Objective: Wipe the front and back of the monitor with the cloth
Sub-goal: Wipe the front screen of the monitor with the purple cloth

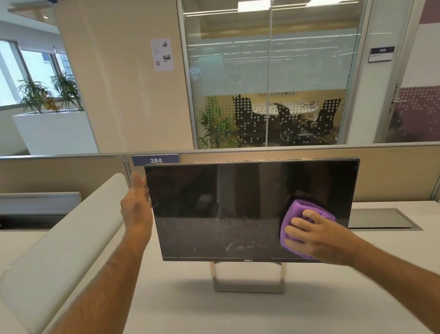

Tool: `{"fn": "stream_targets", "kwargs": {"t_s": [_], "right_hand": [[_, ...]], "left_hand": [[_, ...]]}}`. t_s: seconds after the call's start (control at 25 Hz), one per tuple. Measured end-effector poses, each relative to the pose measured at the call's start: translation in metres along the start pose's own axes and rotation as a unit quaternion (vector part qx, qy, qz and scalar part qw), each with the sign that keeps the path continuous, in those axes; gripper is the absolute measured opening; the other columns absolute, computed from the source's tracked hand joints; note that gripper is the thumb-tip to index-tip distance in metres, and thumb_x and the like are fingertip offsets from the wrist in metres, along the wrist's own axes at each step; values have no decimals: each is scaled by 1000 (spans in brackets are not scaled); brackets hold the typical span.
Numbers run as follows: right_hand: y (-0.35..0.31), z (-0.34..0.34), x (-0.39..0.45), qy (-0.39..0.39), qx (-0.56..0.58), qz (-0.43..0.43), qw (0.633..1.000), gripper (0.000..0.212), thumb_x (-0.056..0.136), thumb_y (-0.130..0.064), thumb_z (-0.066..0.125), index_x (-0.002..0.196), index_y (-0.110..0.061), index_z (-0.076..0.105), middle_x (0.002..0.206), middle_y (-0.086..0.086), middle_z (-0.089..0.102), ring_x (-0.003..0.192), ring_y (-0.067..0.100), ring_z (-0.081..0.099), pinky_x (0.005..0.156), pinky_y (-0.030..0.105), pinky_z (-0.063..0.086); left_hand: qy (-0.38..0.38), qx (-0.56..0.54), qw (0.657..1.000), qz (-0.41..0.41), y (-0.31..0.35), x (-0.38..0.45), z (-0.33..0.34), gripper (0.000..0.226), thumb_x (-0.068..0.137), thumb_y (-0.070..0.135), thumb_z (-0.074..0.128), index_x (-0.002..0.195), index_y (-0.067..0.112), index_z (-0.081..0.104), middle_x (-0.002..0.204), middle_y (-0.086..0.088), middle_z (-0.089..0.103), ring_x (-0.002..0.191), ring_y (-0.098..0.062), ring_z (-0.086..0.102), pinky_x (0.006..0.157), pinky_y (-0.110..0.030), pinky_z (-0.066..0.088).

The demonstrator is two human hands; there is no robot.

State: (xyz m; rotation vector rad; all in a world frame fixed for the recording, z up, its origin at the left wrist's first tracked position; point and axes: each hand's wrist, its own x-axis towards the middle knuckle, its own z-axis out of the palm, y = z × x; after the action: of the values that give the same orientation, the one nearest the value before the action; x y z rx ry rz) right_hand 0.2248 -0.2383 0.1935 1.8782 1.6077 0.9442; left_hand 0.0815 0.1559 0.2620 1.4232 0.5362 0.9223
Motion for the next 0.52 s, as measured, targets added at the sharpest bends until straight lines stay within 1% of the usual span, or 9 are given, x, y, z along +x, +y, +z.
{"fn": "stream_targets", "kwargs": {"t_s": [0.12,0.16,0.2,0.28,0.32,0.36,0.44,0.48,0.52], "right_hand": [[12,-2,12,66,29,155,985,61,67,-22,85,123,-17,62,121,12,63,107,34,58,91,48,49],[10,-1,14,67,28,152,986,60,68,-22,84,123,-16,62,121,13,63,107,34,58,90,49,49],[4,1,14,52,22,104,993,61,67,-23,85,123,-17,62,121,12,63,106,34,58,90,48,50],[-3,1,9,-3,-4,-26,1000,63,62,-27,89,119,-19,62,118,10,65,103,32,61,87,46,53],[1,-1,9,-4,-12,-41,999,64,61,-28,90,119,-19,62,118,9,65,102,32,62,87,46,53],[6,-3,13,6,-12,-12,1000,64,63,-27,89,120,-19,61,119,10,64,104,32,61,88,46,52],[14,-4,22,57,13,115,992,63,67,-24,85,125,-18,60,123,12,62,109,34,58,91,48,49],[13,-6,26,72,23,148,986,62,69,-23,84,125,-17,60,123,13,61,110,34,56,92,49,48],[8,-5,28,70,21,131,989,61,70,-23,83,125,-17,60,123,12,61,109,34,56,91,49,48]], "left_hand": [[-6,-3,1000,-4,0,1,0,88,75,80,33,140,24,51,145,-1,53,132,-28,50,111,-52,39],[-7,-2,1000,-4,1,0,0,85,75,80,33,136,24,54,144,-1,53,132,-28,51,110,-52,39],[-9,-4,1000,-3,1,0,0,80,76,80,33,130,26,56,142,-1,55,130,-28,52,110,-51,40],[-12,-4,1000,0,3,-3,0,69,76,80,32,119,32,58,138,-1,58,127,-28,55,108,-52,41],[-13,-1,1000,1,4,-3,-1,67,76,80,31,117,34,58,137,-1,59,126,-28,55,108,-52,42],[-12,1,1000,2,4,-3,-1,67,76,80,31,117,34,58,136,-1,59,126,-28,56,108,-52,42],[-9,4,1000,0,3,-3,0,72,76,80,30,122,32,58,138,0,58,127,-28,55,108,-51,42],[-9,6,1000,-1,2,-2,0,75,76,80,30,126,31,57,140,0,57,128,-28,54,108,-51,41],[-10,8,1000,0,2,-2,0,76,77,80,30,128,30,56,140,1,56,129,-27,53,109,-50,41]]}}
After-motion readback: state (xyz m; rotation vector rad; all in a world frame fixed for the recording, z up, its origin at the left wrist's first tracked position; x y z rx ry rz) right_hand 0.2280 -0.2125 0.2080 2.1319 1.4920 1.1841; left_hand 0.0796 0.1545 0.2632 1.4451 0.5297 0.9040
